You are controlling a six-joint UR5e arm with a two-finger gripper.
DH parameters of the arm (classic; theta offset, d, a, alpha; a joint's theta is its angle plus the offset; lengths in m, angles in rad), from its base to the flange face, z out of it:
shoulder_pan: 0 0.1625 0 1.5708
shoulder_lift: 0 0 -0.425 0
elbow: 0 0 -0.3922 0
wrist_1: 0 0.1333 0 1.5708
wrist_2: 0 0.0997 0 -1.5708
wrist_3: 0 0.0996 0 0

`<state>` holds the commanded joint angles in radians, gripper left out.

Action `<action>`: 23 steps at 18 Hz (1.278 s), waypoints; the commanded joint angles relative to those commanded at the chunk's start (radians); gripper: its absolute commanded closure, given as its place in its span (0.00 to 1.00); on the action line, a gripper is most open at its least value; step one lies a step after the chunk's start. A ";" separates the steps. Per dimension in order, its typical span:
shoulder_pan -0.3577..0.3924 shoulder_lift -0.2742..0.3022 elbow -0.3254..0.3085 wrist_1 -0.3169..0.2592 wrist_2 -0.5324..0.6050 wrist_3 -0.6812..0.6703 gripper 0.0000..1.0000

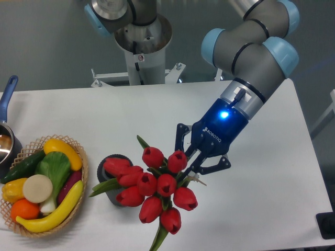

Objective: Insert the flowers into the vase
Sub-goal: 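Carry the red tulip bunch with the gripper toward the black vase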

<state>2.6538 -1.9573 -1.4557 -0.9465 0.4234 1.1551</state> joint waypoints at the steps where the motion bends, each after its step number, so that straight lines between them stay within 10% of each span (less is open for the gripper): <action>1: -0.005 -0.002 -0.006 0.003 0.002 0.002 0.99; 23: -0.074 0.006 -0.101 0.103 -0.139 0.020 0.97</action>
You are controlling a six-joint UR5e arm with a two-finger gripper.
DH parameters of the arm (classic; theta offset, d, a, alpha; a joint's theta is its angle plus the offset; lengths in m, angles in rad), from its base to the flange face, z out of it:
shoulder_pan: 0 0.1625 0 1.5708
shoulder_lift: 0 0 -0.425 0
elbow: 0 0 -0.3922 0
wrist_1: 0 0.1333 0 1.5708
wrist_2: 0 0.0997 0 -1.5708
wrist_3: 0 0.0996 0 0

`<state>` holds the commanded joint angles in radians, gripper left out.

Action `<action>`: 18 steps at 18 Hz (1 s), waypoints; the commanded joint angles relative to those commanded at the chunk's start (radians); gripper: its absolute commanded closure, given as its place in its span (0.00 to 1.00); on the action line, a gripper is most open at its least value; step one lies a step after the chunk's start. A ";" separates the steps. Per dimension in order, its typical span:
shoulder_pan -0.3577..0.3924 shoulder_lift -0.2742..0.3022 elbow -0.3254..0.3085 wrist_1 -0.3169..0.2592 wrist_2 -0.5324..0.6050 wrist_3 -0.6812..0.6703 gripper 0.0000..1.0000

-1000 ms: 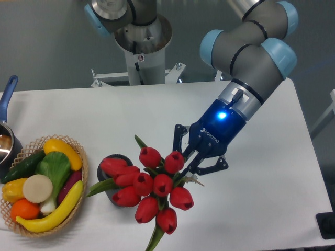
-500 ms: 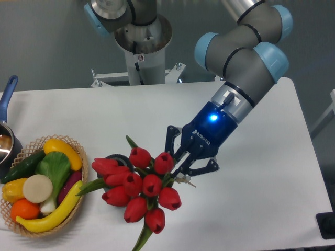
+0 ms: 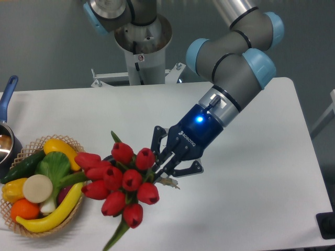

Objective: Insert the flowers into the vase
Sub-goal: 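Carry the red tulip bunch with the gripper toward the black vase, then raise the tulips and position their stems above the vase opening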

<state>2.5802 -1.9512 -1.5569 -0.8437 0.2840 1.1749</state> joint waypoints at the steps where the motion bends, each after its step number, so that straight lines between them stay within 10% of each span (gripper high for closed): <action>1: -0.002 0.000 -0.006 0.002 -0.028 0.012 0.97; 9: -0.015 0.097 -0.198 0.005 -0.221 0.017 0.97; 18: -0.029 0.071 -0.229 0.005 -0.284 0.022 0.97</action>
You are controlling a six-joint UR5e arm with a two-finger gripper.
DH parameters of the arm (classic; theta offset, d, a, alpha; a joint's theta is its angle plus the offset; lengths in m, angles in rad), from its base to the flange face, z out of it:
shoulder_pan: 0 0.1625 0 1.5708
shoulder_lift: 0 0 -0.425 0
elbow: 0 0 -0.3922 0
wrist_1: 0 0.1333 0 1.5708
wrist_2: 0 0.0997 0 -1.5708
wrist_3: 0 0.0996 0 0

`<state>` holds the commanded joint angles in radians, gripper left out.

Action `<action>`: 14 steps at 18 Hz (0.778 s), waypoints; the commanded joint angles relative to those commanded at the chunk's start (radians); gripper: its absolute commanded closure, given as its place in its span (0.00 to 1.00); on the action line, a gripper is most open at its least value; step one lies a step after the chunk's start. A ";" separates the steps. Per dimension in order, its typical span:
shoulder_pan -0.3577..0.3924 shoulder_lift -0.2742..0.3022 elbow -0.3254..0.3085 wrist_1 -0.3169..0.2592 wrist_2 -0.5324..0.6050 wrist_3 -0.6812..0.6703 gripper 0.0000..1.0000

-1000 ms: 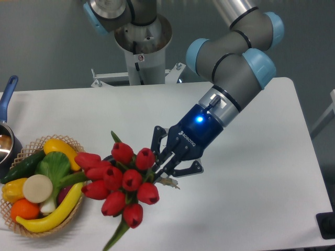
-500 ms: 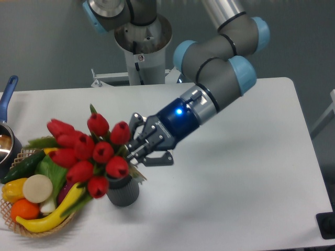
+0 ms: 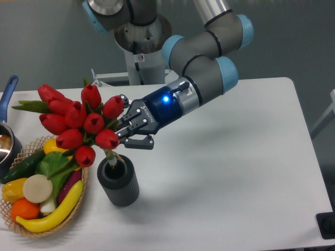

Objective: Insert the flowers into the vase
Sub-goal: 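Raise the tulips and position their stems above the vase opening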

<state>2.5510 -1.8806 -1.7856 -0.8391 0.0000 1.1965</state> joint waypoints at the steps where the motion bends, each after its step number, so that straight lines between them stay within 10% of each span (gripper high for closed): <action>1: 0.000 -0.003 0.000 0.000 0.000 0.005 0.97; 14: -0.002 -0.046 -0.034 0.002 0.021 0.035 0.97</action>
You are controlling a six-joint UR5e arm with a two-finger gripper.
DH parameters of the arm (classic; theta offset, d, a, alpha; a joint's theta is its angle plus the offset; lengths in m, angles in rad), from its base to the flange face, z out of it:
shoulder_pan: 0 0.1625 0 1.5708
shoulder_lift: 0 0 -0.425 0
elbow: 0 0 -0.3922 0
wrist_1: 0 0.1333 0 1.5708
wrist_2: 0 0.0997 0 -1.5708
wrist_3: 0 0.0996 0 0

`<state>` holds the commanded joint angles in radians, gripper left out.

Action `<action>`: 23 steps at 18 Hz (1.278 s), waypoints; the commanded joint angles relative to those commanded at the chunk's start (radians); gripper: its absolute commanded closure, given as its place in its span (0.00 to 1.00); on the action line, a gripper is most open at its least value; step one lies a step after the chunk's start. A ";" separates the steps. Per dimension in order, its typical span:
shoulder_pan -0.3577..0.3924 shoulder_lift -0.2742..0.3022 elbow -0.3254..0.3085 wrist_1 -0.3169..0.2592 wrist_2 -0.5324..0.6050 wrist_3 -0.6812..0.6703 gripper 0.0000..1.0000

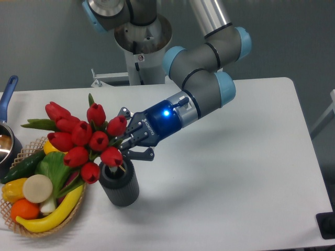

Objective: Insert the flowers into the vase
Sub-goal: 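Raise the tulips and position their stems above the vase opening, then lower the tulip stems down into the black vase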

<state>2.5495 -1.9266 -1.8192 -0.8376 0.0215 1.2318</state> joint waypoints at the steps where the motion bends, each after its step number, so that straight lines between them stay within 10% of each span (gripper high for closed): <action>1: 0.000 -0.005 -0.006 0.000 0.002 0.008 0.97; 23: 0.000 -0.083 -0.106 0.008 0.051 0.233 0.96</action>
<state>2.5495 -2.0095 -1.9251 -0.8299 0.0721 1.4649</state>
